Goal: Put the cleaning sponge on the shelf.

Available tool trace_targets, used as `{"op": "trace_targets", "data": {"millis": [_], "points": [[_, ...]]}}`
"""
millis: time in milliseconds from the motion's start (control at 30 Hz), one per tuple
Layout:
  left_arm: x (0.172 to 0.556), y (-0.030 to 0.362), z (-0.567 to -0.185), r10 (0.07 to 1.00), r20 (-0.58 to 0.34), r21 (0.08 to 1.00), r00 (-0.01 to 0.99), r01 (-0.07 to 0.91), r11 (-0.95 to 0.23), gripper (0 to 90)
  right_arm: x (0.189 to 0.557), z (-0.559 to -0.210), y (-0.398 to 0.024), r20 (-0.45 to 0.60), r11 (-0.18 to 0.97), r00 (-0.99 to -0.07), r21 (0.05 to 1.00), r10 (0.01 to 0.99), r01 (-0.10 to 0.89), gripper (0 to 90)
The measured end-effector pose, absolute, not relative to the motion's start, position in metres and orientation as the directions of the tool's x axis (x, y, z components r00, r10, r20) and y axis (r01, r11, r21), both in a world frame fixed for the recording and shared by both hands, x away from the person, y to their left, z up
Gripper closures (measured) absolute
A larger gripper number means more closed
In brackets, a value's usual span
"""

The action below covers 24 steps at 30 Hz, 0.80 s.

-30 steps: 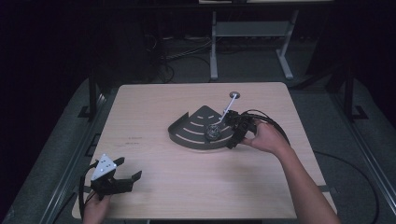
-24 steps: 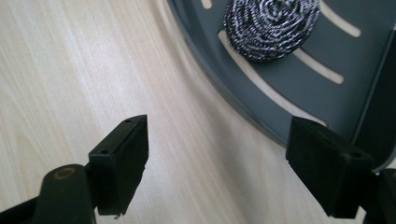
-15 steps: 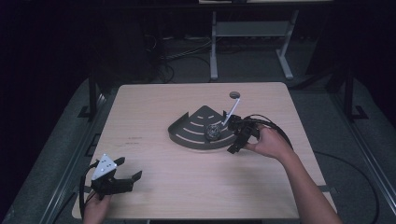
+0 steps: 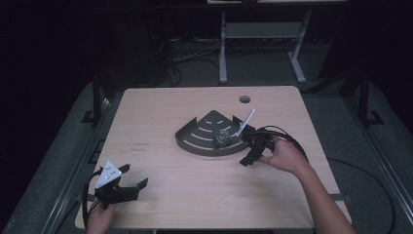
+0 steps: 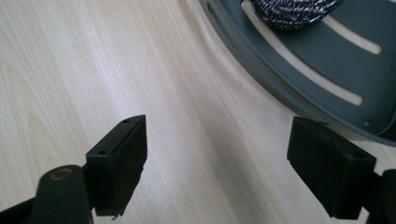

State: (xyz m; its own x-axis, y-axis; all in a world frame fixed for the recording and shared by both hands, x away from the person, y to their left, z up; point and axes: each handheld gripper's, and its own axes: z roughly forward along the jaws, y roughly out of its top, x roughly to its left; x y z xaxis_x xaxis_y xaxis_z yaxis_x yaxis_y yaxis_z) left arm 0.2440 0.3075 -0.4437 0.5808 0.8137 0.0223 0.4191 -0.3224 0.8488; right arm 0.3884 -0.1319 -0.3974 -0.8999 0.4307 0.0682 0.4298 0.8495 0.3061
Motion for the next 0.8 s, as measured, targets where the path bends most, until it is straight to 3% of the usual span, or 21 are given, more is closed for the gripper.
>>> {"op": "trace_targets", "data": {"millis": [800], "points": [[0.244,0.307,-0.444,0.814,0.020,0.849,0.581,0.420,-0.321,13.7,0.366,-0.413,-0.146,0.079,0.839,-0.895,0.319,0.439,0.440,19.0]]}}
